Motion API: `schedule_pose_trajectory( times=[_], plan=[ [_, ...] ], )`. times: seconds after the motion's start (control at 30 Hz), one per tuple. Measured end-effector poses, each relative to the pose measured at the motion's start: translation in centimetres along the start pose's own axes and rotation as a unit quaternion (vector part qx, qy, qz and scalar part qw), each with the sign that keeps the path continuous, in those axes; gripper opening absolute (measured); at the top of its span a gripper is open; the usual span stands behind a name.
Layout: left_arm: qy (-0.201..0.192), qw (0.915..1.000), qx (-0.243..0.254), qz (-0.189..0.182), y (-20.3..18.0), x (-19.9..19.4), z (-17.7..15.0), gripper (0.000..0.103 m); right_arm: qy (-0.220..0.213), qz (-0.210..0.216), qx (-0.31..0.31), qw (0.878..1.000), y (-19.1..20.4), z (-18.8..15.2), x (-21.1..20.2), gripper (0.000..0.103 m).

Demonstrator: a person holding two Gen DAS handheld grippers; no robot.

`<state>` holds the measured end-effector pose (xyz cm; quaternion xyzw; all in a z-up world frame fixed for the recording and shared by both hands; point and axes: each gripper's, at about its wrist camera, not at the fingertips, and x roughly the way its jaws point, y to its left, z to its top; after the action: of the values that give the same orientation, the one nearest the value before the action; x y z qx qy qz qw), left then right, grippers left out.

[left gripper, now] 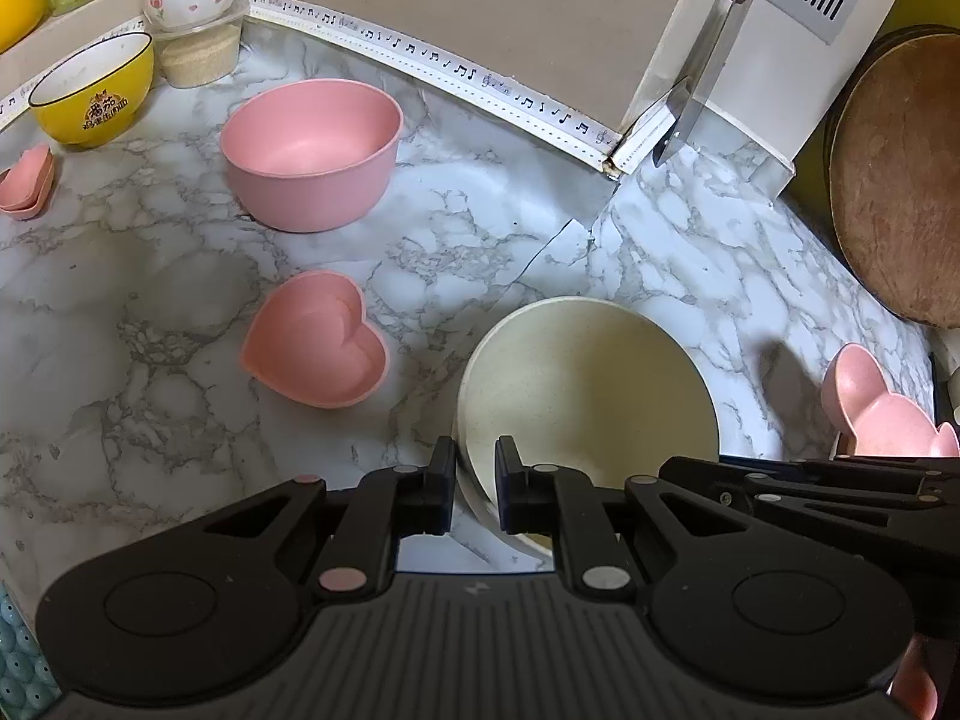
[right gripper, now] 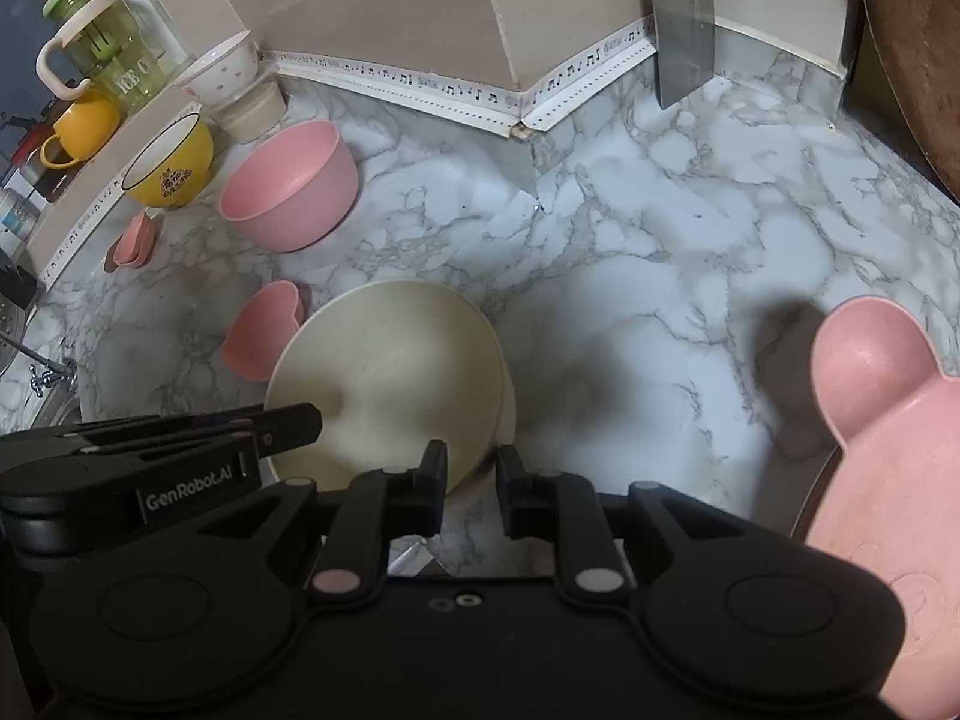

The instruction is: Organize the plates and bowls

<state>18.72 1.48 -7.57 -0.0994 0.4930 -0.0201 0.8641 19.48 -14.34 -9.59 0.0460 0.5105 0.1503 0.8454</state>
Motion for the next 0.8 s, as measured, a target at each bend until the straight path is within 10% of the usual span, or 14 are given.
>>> schedule_pose_trajectory(
  times=[0.8],
  plan=[
    [-0.011, 0.9999, 0.003, -0.006, 0.9, -0.8, 0.7, 0.013, -0.008, 0.002, 0.018, 1.0, 0.3, 0.7, -0.2, 0.028]
  ],
)
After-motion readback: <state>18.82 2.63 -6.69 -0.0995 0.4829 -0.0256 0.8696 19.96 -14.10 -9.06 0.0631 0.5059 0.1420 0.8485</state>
